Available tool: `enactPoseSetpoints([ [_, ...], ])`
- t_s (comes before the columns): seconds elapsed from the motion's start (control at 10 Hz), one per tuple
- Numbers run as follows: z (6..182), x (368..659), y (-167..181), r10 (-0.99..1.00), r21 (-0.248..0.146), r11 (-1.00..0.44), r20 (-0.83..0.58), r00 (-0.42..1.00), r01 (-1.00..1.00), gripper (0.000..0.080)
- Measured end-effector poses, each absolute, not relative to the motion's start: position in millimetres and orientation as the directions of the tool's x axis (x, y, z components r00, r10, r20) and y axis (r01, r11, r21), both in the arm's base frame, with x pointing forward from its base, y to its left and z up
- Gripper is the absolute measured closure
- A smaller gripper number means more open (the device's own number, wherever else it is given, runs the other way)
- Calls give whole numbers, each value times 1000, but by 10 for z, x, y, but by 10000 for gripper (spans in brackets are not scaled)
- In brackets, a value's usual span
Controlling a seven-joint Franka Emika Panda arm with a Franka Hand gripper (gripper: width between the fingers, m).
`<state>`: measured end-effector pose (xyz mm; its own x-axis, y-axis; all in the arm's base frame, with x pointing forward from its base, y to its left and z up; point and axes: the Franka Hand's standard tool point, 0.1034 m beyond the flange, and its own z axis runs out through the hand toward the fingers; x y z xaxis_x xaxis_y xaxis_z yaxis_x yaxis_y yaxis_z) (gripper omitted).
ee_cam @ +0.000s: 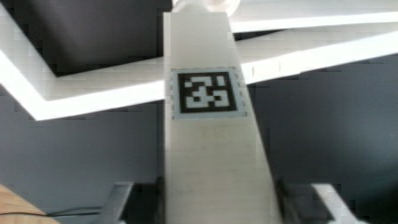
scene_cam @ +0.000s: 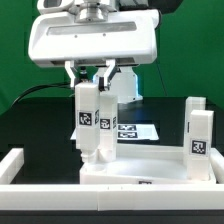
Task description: Assemble desk
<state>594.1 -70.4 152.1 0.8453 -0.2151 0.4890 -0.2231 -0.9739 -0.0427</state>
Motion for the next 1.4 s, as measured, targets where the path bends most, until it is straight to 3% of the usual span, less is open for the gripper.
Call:
enactPoseSetpoints([
  [0.9, 1259, 5922, -594, -198, -28, -978, 467, 862, -209, 509],
  [1.4, 1245, 5923, -599, -196, -26, -978, 468, 862, -208, 500],
])
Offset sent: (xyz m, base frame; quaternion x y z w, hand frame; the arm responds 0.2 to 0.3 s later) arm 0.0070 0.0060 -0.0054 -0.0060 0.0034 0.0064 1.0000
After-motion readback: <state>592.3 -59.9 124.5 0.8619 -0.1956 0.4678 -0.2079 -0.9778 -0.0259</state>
